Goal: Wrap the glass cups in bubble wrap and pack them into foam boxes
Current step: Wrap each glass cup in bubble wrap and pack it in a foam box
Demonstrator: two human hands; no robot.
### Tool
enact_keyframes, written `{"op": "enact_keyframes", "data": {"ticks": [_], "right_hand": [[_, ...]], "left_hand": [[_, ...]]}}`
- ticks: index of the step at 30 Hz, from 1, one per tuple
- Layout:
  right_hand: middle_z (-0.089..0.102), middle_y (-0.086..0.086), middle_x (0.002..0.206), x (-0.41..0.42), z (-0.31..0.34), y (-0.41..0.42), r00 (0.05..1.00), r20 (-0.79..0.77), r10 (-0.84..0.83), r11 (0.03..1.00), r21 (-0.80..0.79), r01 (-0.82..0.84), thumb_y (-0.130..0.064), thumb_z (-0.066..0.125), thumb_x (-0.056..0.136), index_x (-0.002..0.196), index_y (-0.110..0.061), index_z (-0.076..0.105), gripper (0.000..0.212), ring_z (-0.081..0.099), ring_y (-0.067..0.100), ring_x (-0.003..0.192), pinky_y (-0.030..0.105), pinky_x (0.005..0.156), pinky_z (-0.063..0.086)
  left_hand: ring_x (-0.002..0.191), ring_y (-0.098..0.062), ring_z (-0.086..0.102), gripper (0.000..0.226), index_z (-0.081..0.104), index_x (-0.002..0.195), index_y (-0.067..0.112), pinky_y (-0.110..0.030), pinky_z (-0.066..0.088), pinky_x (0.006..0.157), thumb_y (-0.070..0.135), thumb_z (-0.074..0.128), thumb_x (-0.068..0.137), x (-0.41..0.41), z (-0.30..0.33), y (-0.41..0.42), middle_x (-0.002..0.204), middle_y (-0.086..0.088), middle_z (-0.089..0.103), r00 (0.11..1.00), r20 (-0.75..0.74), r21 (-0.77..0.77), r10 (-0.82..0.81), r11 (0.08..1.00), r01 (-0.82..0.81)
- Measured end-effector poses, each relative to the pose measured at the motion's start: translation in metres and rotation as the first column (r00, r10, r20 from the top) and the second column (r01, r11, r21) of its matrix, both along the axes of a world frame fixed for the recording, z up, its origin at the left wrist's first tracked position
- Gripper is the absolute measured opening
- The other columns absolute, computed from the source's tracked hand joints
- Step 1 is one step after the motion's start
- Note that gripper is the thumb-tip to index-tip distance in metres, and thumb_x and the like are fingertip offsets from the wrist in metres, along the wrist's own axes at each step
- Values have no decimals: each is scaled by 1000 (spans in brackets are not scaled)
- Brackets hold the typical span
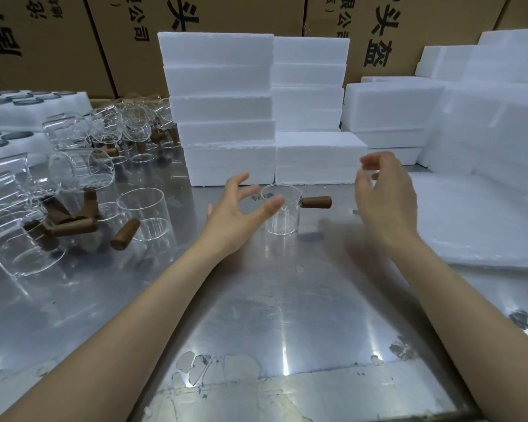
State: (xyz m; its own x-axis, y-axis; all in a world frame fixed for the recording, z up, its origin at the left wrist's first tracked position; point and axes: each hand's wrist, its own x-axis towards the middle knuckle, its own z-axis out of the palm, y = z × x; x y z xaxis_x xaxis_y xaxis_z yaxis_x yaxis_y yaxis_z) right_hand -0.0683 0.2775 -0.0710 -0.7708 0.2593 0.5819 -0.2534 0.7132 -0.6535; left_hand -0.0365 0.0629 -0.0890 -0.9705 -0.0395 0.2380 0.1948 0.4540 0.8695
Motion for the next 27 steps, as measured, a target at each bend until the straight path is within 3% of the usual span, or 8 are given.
{"op": "enact_keyframes", "data": {"ticks": [5,9,12,15,20,22,24,27], "right_hand": [[46,14,132,-3,-1,19,937,239,-254,935,308,175,-7,48,90,128,-5,47,38,40,32,121,36,78,35],[48,21,118,-2,0,29,823,432,-368,897,397,192,-5,51,88,111,2,48,24,42,37,113,36,72,32],[52,20,109,-3,2,36,846,398,-355,914,340,223,1,49,85,104,-1,53,19,47,38,101,34,70,32],[58,16,117,-3,4,41,859,360,-365,916,305,262,1,49,86,113,-4,61,30,52,37,106,34,72,36],[64,9,103,-3,7,42,889,313,-335,938,203,282,-18,62,88,100,-12,63,14,52,30,91,32,67,35],[61,6,96,-3,8,42,896,309,-319,946,162,281,-30,64,90,99,-12,60,21,45,25,83,32,66,32],[60,7,91,-3,9,41,895,298,-333,941,171,293,-36,58,93,100,-11,60,26,43,26,80,32,66,32],[63,13,95,-3,11,41,915,193,-353,932,162,325,-27,49,98,101,-7,59,23,44,29,79,32,67,32]], "left_hand": [[113,-1,53,83,37,133,28,-47,23,115,69,57,64,-2,3,-3,107,21,63,991,-85,85,104,992,-97],[99,-4,60,63,44,119,31,-47,28,112,70,61,72,-3,2,-4,93,17,68,992,-88,89,92,992,-84],[102,-9,61,59,44,118,32,-47,29,111,67,53,71,-3,2,-4,94,12,70,992,-92,81,88,993,-80],[102,-10,61,58,45,117,32,-47,30,111,66,52,70,-3,2,-5,94,12,70,992,-90,87,83,993,-75],[99,-9,62,61,48,119,31,-47,33,109,67,53,70,-4,1,-5,95,13,70,992,-91,82,90,993,-82],[98,-9,62,65,49,121,30,-46,36,108,69,53,69,-3,1,-5,96,12,69,992,-90,86,91,993,-83],[100,-11,63,66,50,122,30,-46,37,107,69,52,69,-3,2,-5,97,11,69,992,-89,79,90,993,-83],[100,-9,63,62,50,118,31,-45,38,107,69,51,70,-2,4,-4,97,11,68,991,-96,81,97,993,-89]]}}
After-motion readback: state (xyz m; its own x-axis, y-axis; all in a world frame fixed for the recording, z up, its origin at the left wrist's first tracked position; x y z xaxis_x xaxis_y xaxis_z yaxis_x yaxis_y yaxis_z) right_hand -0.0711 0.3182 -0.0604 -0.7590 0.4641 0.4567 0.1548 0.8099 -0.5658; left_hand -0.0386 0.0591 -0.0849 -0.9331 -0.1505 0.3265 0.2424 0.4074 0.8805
